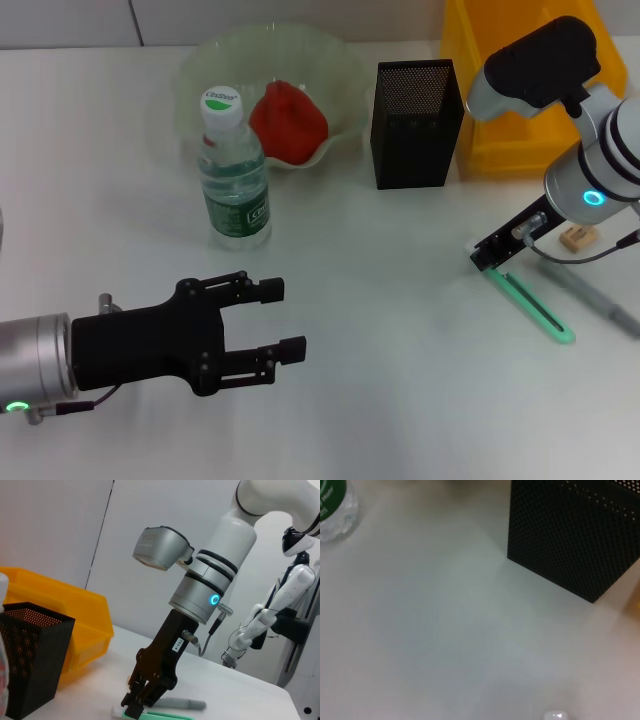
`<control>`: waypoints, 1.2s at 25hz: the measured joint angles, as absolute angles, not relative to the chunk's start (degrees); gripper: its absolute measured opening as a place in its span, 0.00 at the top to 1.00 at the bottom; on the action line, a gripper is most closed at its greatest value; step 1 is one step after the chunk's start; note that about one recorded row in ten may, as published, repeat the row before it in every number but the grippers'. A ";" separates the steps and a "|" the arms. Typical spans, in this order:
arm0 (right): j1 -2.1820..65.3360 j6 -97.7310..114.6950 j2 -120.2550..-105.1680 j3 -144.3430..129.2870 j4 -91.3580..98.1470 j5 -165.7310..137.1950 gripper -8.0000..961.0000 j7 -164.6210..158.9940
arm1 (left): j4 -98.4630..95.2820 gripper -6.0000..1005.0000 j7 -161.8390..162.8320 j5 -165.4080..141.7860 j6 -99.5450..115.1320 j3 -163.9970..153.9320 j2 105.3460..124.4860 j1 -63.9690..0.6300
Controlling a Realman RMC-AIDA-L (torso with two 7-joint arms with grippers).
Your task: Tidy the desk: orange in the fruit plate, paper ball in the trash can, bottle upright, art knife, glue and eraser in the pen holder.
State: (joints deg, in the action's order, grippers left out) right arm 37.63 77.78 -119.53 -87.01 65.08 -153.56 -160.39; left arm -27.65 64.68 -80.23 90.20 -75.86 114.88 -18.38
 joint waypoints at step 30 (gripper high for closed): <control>37.28 58.30 -119.17 -59.90 58.03 -100.70 0.82 -113.18 | -28.09 0.25 64.70 -80.24 90.27 -75.25 115.51 -18.98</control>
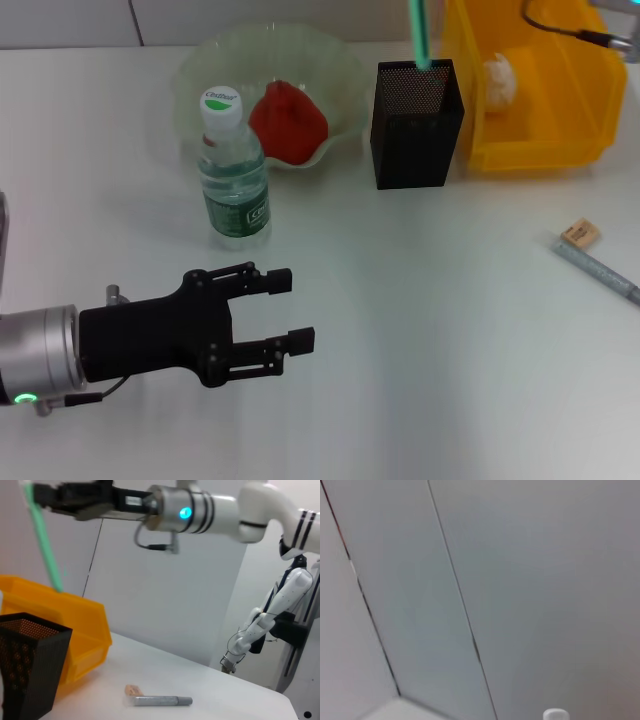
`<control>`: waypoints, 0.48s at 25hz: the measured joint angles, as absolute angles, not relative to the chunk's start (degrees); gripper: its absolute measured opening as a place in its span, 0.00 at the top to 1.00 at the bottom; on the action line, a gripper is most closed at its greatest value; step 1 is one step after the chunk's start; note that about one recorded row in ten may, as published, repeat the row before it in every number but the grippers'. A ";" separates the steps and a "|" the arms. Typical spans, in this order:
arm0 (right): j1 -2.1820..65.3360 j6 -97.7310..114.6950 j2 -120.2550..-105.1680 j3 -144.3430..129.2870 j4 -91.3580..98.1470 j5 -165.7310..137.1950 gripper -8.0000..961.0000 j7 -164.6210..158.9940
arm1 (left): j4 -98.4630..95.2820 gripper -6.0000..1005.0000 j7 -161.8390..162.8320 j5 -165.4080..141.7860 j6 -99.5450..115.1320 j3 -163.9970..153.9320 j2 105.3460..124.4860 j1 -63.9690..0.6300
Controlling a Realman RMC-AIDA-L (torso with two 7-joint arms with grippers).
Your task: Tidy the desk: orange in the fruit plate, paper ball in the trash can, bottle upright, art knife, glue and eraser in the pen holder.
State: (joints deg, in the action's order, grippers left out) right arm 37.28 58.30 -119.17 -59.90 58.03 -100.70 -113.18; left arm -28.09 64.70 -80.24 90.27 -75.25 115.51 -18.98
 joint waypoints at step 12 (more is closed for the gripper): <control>42.74 50.66 -119.43 -60.42 44.25 -95.31 0.82 -102.04 | -28.22 0.25 63.90 -80.04 90.22 -75.13 116.26 -19.62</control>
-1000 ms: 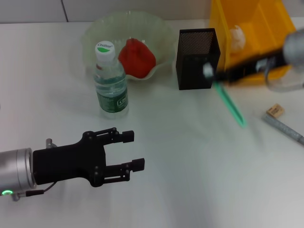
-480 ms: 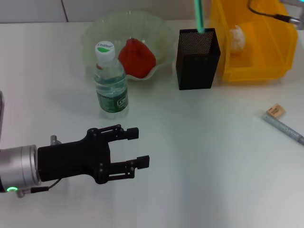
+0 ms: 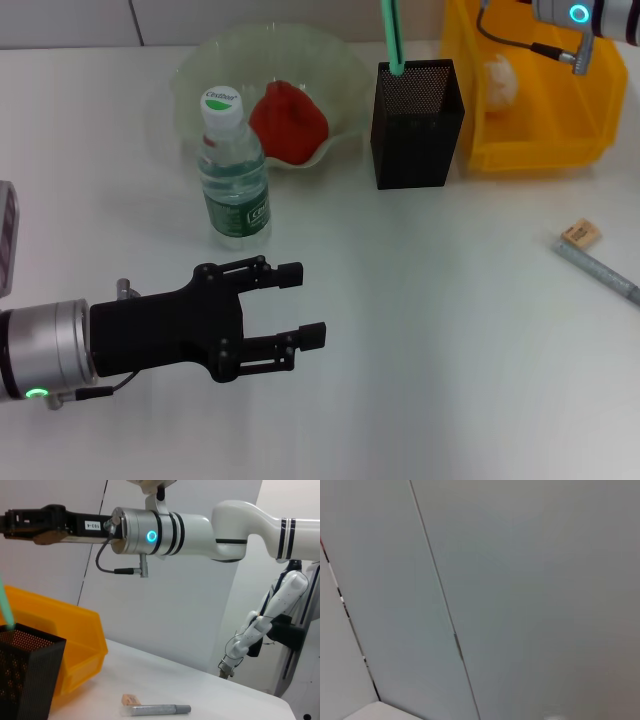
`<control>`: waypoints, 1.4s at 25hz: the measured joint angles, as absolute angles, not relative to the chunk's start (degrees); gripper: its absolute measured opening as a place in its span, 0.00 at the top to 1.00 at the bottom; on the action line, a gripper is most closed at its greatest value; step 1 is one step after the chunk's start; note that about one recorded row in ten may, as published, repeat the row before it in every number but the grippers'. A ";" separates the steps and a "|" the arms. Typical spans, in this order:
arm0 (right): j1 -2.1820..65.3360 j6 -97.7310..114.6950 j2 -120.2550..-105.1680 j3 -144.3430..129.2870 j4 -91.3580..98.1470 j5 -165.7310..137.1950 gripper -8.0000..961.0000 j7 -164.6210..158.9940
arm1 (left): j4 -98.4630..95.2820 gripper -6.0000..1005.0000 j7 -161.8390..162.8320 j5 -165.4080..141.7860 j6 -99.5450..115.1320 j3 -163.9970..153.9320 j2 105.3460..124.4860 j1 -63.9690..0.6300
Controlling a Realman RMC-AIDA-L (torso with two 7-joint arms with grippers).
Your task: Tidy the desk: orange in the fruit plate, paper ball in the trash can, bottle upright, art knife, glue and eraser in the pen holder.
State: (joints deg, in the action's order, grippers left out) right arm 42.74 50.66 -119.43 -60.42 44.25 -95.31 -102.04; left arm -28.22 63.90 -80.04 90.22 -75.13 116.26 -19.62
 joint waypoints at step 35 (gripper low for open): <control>40.93 101.16 -119.10 -62.32 93.87 -159.08 0.49 -142.16 | -28.08 0.25 63.89 -80.24 90.05 -74.69 116.03 -19.65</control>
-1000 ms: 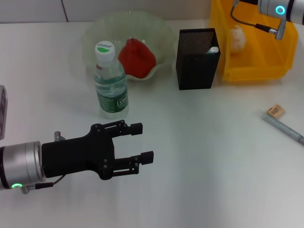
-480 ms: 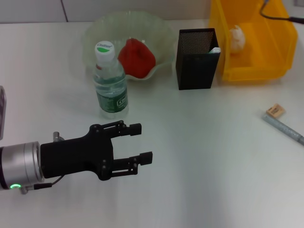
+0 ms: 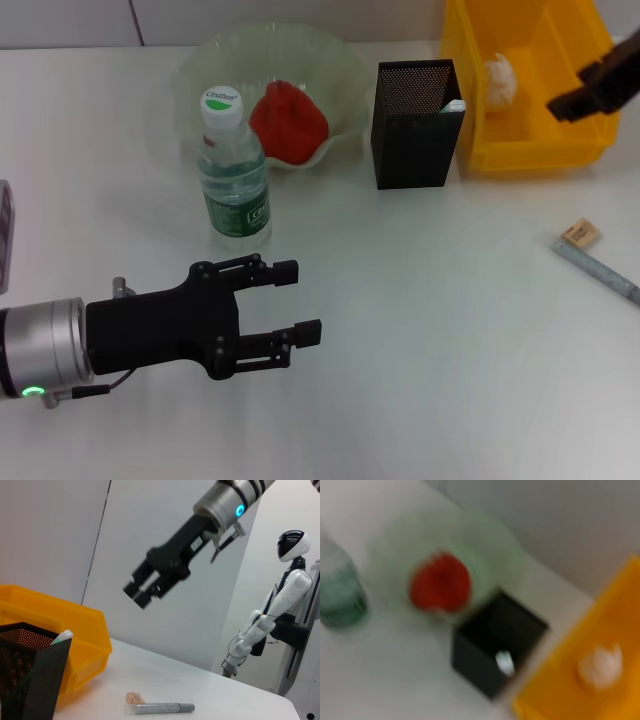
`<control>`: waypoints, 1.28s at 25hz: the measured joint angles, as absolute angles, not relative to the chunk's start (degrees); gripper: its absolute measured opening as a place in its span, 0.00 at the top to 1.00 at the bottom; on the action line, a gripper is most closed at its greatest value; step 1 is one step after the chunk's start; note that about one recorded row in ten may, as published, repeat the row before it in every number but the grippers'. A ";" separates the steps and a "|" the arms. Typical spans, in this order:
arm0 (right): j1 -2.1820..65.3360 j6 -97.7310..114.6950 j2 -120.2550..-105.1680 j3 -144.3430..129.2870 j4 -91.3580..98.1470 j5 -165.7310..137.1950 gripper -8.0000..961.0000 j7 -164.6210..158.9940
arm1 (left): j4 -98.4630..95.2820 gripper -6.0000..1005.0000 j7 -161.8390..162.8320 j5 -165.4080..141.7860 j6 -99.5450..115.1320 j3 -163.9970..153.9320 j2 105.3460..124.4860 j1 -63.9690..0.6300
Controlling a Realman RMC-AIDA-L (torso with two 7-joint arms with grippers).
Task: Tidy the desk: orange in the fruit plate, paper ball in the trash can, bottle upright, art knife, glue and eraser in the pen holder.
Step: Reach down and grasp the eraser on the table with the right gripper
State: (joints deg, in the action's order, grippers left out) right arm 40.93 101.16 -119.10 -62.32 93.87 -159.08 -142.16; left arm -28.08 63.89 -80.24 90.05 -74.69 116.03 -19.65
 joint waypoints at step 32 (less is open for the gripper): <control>36.21 80.57 -119.36 -66.13 67.13 -165.65 0.30 -153.27 | -27.62 0.25 63.83 -80.24 86.92 -75.85 116.68 -20.11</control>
